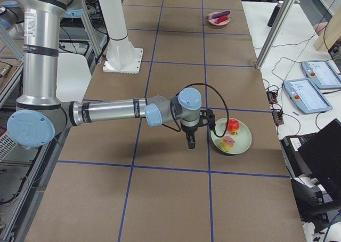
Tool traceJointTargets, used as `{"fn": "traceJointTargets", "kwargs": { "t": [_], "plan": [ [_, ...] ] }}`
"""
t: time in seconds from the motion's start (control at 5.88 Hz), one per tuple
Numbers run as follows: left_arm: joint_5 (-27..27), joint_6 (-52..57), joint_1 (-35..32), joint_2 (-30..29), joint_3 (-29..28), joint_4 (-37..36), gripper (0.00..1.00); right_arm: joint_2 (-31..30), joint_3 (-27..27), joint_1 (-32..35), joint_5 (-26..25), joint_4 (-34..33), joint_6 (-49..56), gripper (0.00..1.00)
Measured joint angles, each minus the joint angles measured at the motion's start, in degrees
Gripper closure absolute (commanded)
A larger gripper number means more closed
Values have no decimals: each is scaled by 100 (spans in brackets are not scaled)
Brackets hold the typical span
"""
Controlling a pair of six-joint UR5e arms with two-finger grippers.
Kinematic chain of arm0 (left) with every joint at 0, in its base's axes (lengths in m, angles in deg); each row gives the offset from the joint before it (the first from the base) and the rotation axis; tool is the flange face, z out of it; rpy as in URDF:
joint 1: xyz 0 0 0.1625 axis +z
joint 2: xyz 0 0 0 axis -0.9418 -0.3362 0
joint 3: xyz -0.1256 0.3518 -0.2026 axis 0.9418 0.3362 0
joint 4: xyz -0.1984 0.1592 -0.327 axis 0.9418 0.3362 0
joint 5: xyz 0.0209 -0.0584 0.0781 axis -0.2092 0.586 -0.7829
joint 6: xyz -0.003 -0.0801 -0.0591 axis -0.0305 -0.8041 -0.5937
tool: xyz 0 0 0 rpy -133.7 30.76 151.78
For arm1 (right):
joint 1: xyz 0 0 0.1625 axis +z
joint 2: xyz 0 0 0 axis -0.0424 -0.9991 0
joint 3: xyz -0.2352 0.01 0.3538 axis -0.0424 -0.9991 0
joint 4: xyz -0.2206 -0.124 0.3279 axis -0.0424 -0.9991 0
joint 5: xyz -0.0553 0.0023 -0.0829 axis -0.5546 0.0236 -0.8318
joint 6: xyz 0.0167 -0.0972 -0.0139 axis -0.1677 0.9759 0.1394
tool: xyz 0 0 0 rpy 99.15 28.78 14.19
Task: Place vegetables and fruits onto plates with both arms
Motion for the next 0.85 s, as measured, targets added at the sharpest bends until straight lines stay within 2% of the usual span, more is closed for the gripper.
{"fn": "traceJointTargets", "kwargs": {
  "t": [0.34, 0.85],
  "plan": [
    [62, 65, -31, -28, 40, -177, 0, 253, -7, 15, 7, -684, 624, 0],
    [22, 751, -202, -39, 112, -190, 0, 556, -9, 284, -90, -1883, 1814, 0]
  ]
}}
